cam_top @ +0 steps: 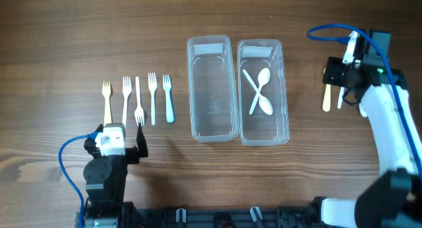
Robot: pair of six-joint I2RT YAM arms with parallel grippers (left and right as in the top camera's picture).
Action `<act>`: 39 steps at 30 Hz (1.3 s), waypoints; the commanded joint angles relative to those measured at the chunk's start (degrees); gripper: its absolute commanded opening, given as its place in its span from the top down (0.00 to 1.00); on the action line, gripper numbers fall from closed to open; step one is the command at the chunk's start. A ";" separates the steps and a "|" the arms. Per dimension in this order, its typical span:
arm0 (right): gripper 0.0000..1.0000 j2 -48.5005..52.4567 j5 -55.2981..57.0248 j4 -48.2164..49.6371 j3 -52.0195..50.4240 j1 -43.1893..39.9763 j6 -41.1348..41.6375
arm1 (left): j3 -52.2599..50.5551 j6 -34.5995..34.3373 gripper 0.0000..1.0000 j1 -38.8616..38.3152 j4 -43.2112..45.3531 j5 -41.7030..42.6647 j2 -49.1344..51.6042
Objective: Pack container
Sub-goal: 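Lower the right gripper onto the cream spoon and grasp it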
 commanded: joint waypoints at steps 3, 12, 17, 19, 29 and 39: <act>0.38 11.37 7.52 2.40 0.17 -0.52 -2.89 | -0.55 0.90 0.00 -0.33 0.11 0.90 -0.02; 0.39 19.08 4.37 7.78 0.17 -0.79 -2.25 | -0.55 0.87 0.00 -0.33 0.09 0.90 -0.02; 0.40 19.21 3.37 9.57 0.17 -1.09 -0.76 | -0.55 0.90 0.00 -0.33 0.09 0.90 -0.02; 0.40 19.52 3.37 10.14 0.17 -1.42 -0.70 | -0.55 0.90 0.00 -0.33 0.09 0.90 -0.02; 0.43 23.80 -0.70 11.87 0.17 -3.17 -0.59 | -0.55 0.90 0.00 -0.33 0.09 0.90 -0.02; 0.64 25.77 -3.39 12.26 0.17 -3.17 -0.59 | -0.55 0.87 0.00 -0.33 0.09 0.90 -0.02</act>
